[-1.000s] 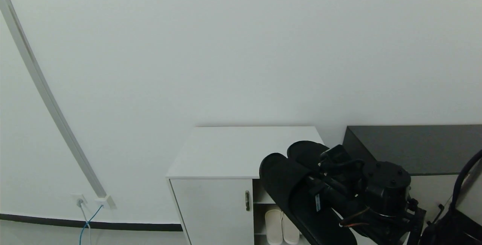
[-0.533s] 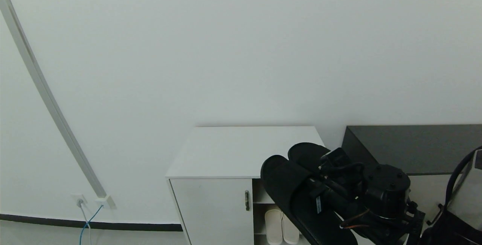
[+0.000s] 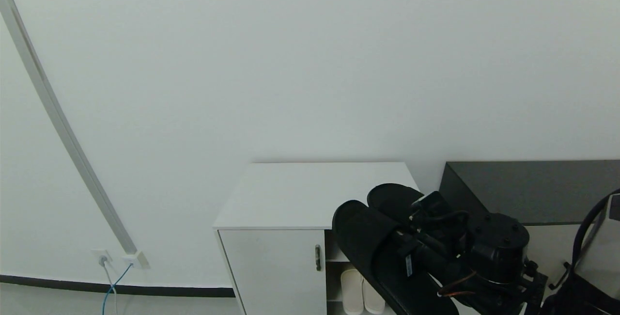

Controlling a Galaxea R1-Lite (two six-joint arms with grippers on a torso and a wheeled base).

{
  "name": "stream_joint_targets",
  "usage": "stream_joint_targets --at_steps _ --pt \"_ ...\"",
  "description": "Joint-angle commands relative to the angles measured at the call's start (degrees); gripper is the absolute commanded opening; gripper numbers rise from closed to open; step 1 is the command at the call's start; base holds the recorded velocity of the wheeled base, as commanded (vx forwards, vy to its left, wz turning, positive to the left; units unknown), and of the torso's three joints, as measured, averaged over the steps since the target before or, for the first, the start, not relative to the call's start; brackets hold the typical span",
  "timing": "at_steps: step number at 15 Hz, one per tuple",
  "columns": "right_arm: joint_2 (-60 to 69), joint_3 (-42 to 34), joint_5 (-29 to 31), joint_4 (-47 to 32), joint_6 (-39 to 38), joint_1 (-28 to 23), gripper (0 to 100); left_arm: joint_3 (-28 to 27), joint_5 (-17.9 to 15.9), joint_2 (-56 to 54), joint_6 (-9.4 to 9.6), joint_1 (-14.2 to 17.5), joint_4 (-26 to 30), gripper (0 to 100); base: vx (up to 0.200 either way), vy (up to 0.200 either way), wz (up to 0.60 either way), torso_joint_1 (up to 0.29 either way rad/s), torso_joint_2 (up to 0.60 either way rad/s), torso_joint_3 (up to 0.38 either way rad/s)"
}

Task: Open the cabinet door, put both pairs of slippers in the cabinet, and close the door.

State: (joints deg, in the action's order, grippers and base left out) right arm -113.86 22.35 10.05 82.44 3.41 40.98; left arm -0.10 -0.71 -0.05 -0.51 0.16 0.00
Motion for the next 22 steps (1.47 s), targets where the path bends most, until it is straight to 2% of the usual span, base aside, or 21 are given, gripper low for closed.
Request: stream_joint_targets --at_steps 1,8,15,18,22 --pt "0.0 -0.5 -0.3 0.3 0.0 0.1 0 0.0 0.0 0.0 -0.02 0.0 -0.1 0 0.0 0.0 0.0 0.0 0.0 0.0" --pt "-0.1 -0.5 -0.5 0.9 0.1 0.1 0 0.0 0.0 0.0 -0.02 0.0 0.0 0 0.0 0.0 0.0 -0.053 0.1 0.06" --pt "-0.3 -0.9 -0.6 1.5 0.2 0.1 0 0.0 0.0 0.0 -0.02 0.0 0.0 0 -0.2 0.0 0.0 -0.054 0.13 0.065" --pt "-1.9 -1.8 -0.6 4.5 1.4 0.2 0 0.0 0.0 0.0 -0.02 0.0 0.0 0 -0.2 0.0 0.0 -0.006 0.0 0.002" --pt "-3.9 -2.0 -0.6 7.6 2.4 0.2 0 0.0 0.0 0.0 -0.02 0.0 -0.1 0 0.0 0.0 -0.15 0.001 0.0 -0.001"
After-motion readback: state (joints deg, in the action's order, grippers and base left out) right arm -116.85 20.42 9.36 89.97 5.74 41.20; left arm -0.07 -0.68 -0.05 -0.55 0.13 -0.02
